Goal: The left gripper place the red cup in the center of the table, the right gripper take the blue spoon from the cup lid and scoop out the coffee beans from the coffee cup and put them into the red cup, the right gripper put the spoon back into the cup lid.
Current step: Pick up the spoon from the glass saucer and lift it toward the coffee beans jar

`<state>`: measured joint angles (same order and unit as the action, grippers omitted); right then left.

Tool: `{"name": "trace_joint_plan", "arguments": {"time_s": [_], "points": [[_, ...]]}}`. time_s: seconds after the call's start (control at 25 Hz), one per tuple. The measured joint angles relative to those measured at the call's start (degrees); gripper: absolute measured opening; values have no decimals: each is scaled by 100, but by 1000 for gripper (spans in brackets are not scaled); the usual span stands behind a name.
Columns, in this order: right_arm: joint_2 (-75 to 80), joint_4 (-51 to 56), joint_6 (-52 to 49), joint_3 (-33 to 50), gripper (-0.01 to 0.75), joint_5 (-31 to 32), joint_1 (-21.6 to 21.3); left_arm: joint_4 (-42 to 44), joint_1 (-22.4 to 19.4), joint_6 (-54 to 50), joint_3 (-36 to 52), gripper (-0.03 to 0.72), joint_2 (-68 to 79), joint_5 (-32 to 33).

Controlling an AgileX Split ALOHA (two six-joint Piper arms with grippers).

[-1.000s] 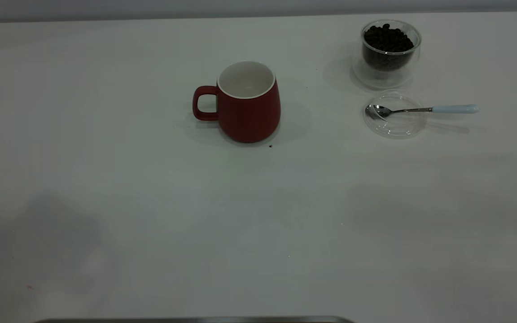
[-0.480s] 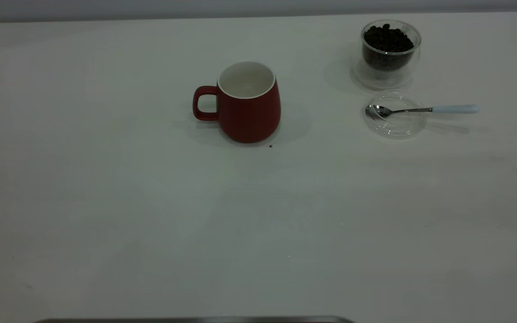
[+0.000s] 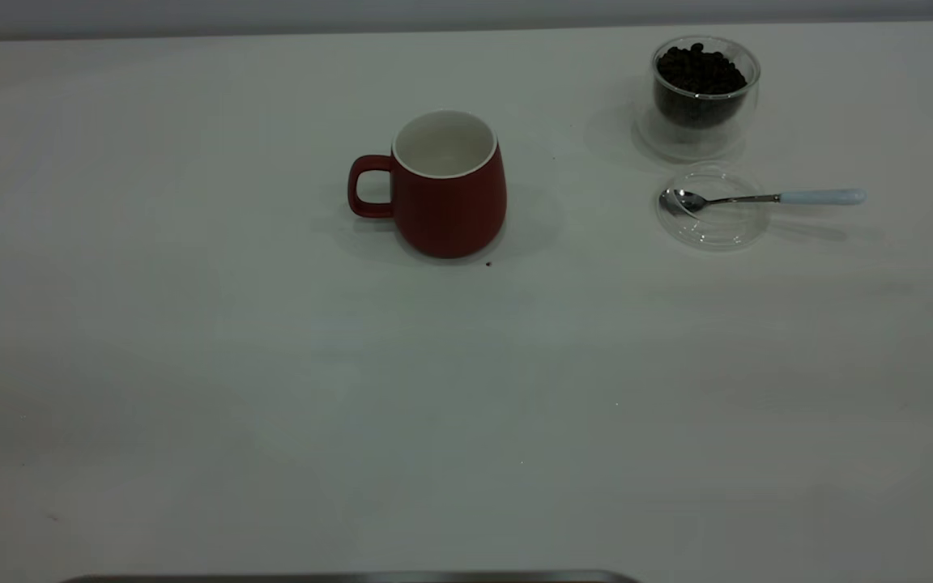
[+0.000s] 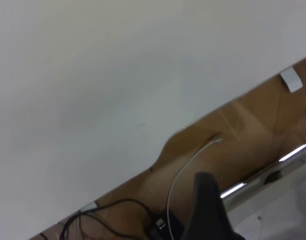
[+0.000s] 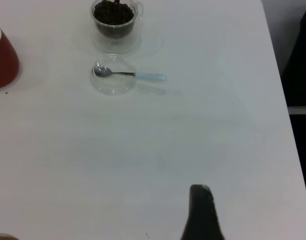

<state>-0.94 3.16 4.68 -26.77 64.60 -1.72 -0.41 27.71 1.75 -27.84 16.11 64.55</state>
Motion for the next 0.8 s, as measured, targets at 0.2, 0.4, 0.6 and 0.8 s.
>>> {"name": "trace_joint_plan", "arguments": {"time_s": [0.2,0.4,0.6,0.8], "points": [[0,0,0,0,587,0,0,0,0,0,6,586,-5,0],[0,0,0,0,587,0,0,0,0,-1,6,586,-5,0],[0,0,0,0,587,0,0,-24,-666,-1,6,586,-5,0],[0,55,0,0,587,0,0,-31,-2111,-1,6,586,-283,-5]]}}
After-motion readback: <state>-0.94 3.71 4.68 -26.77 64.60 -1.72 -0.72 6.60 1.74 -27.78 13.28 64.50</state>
